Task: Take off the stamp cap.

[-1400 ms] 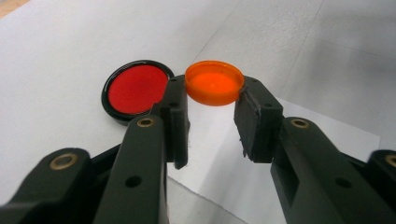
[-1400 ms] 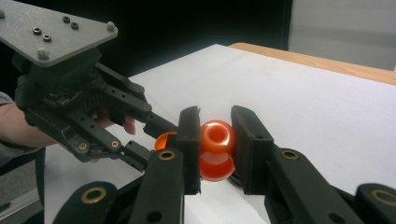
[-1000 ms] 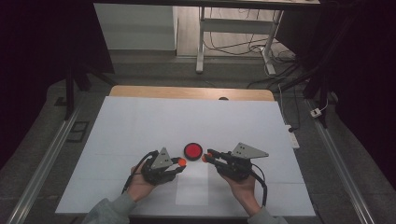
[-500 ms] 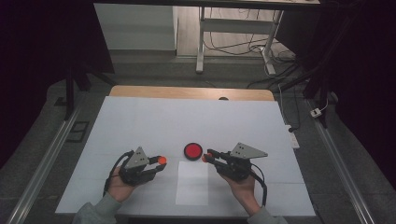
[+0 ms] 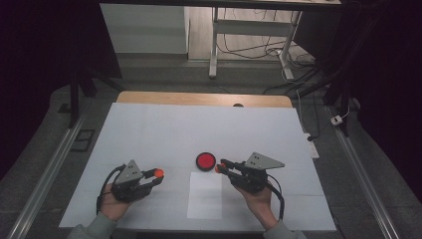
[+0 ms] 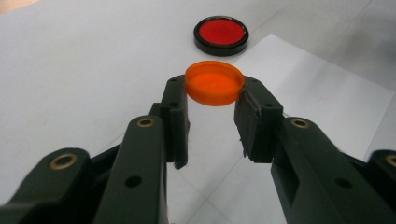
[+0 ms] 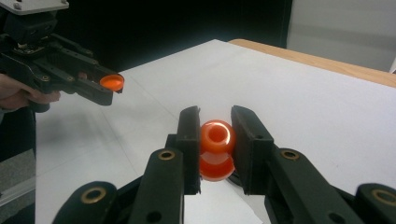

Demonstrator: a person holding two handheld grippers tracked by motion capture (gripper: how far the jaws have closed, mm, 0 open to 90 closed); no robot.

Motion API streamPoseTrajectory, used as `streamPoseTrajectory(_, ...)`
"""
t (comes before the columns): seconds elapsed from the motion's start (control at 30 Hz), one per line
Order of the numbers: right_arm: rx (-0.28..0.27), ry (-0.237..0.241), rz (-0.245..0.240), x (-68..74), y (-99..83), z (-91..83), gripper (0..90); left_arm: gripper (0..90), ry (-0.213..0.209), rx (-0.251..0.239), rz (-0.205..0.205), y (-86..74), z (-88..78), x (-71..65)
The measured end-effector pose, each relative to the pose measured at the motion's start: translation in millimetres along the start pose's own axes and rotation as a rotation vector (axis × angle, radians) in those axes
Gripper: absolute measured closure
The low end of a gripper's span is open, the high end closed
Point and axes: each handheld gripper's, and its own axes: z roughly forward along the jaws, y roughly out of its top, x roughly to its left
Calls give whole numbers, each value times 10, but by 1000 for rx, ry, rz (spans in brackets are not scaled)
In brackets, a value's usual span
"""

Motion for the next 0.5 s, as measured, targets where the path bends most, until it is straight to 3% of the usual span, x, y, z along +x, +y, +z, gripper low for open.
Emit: streamPoseTrajectory(0.5,-2,-10,-4,-12,6,-5,726,655,26,18,-48,-174,-110,102)
